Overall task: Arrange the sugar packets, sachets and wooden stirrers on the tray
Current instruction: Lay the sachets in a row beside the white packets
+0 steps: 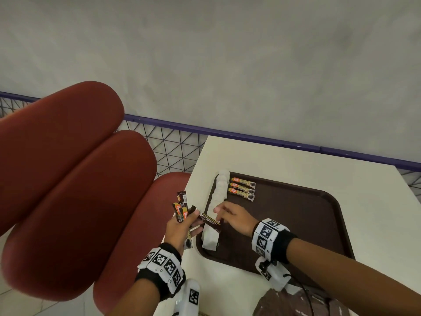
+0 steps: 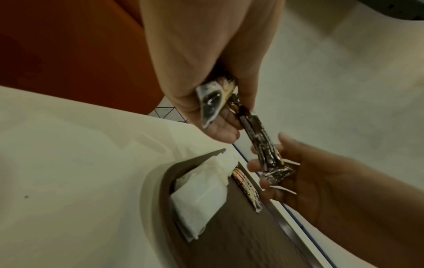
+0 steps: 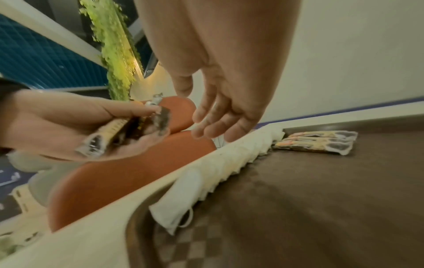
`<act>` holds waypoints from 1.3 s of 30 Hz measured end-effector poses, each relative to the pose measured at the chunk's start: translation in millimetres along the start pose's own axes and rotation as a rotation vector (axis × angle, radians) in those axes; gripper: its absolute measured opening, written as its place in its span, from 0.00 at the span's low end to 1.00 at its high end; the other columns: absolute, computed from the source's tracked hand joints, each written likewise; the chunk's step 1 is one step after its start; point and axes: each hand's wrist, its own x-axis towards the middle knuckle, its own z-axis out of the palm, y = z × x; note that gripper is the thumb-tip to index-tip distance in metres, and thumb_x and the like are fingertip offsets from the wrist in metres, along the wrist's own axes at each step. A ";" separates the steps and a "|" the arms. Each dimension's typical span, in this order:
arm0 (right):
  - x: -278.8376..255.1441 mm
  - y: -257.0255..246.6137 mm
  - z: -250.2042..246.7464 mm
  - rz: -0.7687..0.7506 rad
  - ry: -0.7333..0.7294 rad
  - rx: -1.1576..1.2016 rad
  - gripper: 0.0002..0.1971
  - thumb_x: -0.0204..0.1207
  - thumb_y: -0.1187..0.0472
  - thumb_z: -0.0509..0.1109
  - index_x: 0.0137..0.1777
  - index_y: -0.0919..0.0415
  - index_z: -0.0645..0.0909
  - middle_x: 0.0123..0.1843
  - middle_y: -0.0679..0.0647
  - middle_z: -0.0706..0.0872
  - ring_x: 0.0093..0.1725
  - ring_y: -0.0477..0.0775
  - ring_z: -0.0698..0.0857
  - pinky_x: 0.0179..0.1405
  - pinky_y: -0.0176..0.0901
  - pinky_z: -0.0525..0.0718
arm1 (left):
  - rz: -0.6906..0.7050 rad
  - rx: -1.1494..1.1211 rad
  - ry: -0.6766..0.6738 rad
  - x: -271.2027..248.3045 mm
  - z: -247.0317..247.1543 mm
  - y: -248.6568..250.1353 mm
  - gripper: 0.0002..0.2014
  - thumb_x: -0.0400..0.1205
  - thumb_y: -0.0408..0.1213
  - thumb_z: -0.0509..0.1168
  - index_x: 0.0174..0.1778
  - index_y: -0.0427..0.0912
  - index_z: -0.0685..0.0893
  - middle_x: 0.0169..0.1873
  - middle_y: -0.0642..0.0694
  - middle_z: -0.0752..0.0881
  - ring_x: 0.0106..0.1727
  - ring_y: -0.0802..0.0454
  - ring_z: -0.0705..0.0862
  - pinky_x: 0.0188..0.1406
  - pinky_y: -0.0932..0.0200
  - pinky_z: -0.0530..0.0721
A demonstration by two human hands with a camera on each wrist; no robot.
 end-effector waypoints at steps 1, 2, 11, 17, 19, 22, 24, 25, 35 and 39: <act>-4.7 -5.6 1.3 0.020 -0.057 0.061 0.17 0.84 0.53 0.57 0.56 0.65 0.81 0.41 0.47 0.84 0.39 0.44 0.81 0.49 0.34 0.78 | 0.001 -0.001 -0.013 -1.7 1.9 0.7 0.07 0.78 0.31 0.69 0.50 0.35 0.83 0.44 0.36 0.88 0.42 0.46 0.88 0.36 0.58 0.89; -8.8 -9.4 1.8 0.040 -0.117 0.123 0.18 0.85 0.54 0.55 0.56 0.67 0.81 0.40 0.47 0.84 0.36 0.42 0.80 0.45 0.31 0.78 | 0.001 -0.002 -0.027 -3.7 3.9 1.6 0.07 0.78 0.31 0.69 0.50 0.35 0.83 0.44 0.36 0.88 0.44 0.46 0.88 0.37 0.58 0.89; -28.7 -4.3 -11.7 -0.092 0.080 0.027 0.10 0.76 0.62 0.70 0.56 0.59 0.84 0.46 0.49 0.85 0.45 0.44 0.81 0.52 0.34 0.76 | -0.045 -0.091 -0.057 -15.1 13.2 7.1 0.11 0.78 0.29 0.69 0.56 0.38 0.82 0.44 0.38 0.88 0.45 0.44 0.87 0.36 0.59 0.89; -37.2 0.5 -14.7 -0.091 0.199 -0.078 0.11 0.73 0.60 0.73 0.55 0.51 0.82 0.46 0.43 0.82 0.55 0.48 0.78 0.52 0.32 0.73 | -0.069 -0.006 -0.051 -19.4 20.1 7.7 0.08 0.78 0.33 0.70 0.52 0.41 0.85 0.33 0.47 0.87 0.32 0.55 0.83 0.22 0.67 0.81; -38.3 0.2 -14.2 -0.099 0.221 -0.095 0.11 0.72 0.60 0.74 0.52 0.48 0.80 0.47 0.44 0.81 0.52 0.45 0.77 0.48 0.26 0.70 | -0.055 0.041 -0.056 -19.1 22.4 6.7 0.09 0.78 0.34 0.70 0.53 0.38 0.85 0.29 0.48 0.85 0.28 0.55 0.78 0.20 0.66 0.77; -38.6 2.1 -16.2 -0.094 0.249 -0.148 0.12 0.70 0.59 0.75 0.49 0.46 0.78 0.46 0.43 0.77 0.46 0.37 0.74 0.46 0.26 0.70 | -0.048 0.042 -0.047 -14.3 25.1 3.8 0.10 0.78 0.27 0.68 0.56 0.34 0.84 0.27 0.45 0.82 0.25 0.53 0.75 0.19 0.65 0.75; -37.3 6.6 -19.1 -0.104 0.270 -0.204 0.10 0.70 0.57 0.76 0.48 0.46 0.79 0.44 0.39 0.74 0.46 0.39 0.72 0.49 0.32 0.72 | -0.042 0.047 -0.047 -12.2 25.9 3.3 0.08 0.78 0.27 0.68 0.53 0.36 0.85 0.29 0.44 0.83 0.26 0.54 0.77 0.20 0.64 0.76; -36.0 9.5 -21.2 -0.121 0.286 -0.247 0.09 0.70 0.57 0.76 0.48 0.48 0.81 0.44 0.38 0.74 0.48 0.41 0.71 0.50 0.34 0.71 | -0.042 0.048 -0.044 -11.8 25.6 3.5 0.06 0.78 0.28 0.68 0.50 0.37 0.85 0.31 0.43 0.84 0.27 0.54 0.79 0.21 0.63 0.77; 11.4 51.1 -55.0 0.179 0.480 -0.602 0.14 0.74 0.49 0.70 0.58 0.50 0.82 0.57 0.50 0.81 0.62 0.53 0.73 0.62 0.45 0.67 | -0.079 0.063 0.038 -2.0 3.3 7.0 0.08 0.81 0.42 0.66 0.43 0.44 0.74 0.24 0.47 0.73 0.15 0.60 0.67 0.10 0.69 0.63; 29.7 59.7 -52.0 0.208 0.474 -0.668 0.13 0.74 0.49 0.70 0.57 0.50 0.81 0.58 0.49 0.81 0.62 0.53 0.73 0.62 0.45 0.67 | -0.086 0.008 0.032 0.7 -2.4 7.0 0.07 0.85 0.35 0.58 0.41 0.44 0.71 0.28 0.47 0.70 0.21 0.58 0.68 0.13 0.66 0.67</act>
